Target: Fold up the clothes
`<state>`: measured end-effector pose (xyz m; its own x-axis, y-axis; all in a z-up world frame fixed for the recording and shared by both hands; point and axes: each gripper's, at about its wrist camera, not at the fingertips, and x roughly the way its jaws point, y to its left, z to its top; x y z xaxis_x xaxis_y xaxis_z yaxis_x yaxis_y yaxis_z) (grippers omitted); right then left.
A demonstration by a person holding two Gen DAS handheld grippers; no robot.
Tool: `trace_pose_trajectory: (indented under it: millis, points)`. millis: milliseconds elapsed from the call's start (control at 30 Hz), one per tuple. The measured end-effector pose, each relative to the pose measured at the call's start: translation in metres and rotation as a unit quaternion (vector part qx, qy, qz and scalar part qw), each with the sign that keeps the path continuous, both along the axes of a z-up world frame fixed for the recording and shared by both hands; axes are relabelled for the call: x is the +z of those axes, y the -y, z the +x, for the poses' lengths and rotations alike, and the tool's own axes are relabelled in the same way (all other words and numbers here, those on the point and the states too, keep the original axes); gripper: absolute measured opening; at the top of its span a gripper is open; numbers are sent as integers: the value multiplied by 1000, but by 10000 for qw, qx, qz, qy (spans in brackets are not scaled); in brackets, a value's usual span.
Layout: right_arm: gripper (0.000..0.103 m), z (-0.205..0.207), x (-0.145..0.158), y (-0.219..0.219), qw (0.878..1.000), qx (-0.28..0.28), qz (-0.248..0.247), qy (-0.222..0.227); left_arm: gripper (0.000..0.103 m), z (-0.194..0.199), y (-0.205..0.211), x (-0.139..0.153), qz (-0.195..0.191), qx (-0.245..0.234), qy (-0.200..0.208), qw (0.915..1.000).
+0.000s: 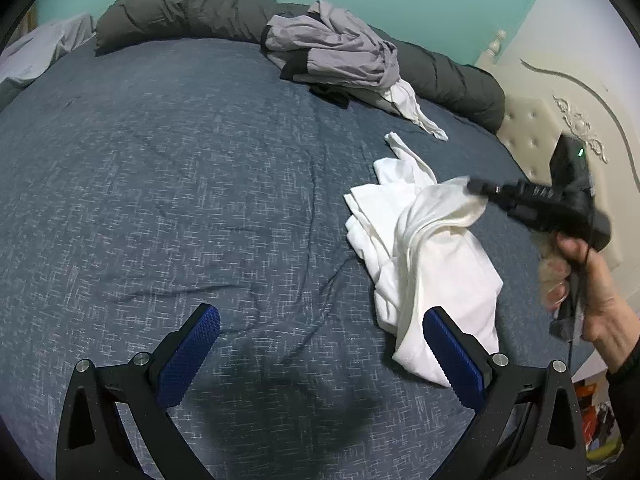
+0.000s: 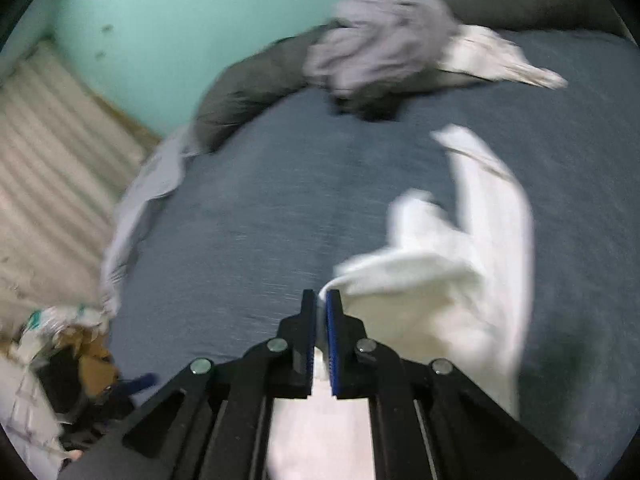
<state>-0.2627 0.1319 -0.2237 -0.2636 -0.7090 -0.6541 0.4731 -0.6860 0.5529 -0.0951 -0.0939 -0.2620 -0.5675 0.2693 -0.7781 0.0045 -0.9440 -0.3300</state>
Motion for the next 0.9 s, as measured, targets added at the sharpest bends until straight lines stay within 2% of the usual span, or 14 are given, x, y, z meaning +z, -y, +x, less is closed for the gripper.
trace_pose_trajectory:
  millis: [133, 200, 267, 300, 333, 400, 500, 600, 700, 900]
  points:
    - [5, 14, 18, 60, 9974, 710, -100, -38, 103, 5, 10, 4, -20, 121, -6, 9999]
    - [5, 21, 13, 85, 9929, 1154, -175, 234, 103, 7, 16, 6, -29, 182, -8, 9998]
    - [7, 29, 4, 101, 9914, 1270, 205, 245, 103, 10, 21, 7, -39, 242, -11, 9997]
    - [11, 32, 1, 109, 9902, 1319, 392, 244, 103, 11, 23, 8, -44, 272, -13, 9996]
    - [30, 35, 0, 110, 9901, 1289, 530, 181, 103, 12, 26, 9, -49, 303, -14, 9995]
    - [50, 40, 3, 99, 9916, 1165, 553, 98, 103, 12, 29, 9, -72, 328, -4, 9994]
    - [53, 42, 11, 70, 9947, 765, 675, -83, 103, 10, 32, 7, -115, 341, 22, 9993]
    - [53, 53, 10, 37, 9939, 690, 834, -196, 103, 3, 30, 1, -108, 313, 65, 9994]
    - [53, 64, -5, 9, 9912, 561, 1184, -199, 103, -10, 22, -7, -137, 218, 112, 9996]
    - [54, 73, -37, -50, 9915, 170, 1284, 119, 103, -48, 10, -34, -164, 105, 276, 9994]
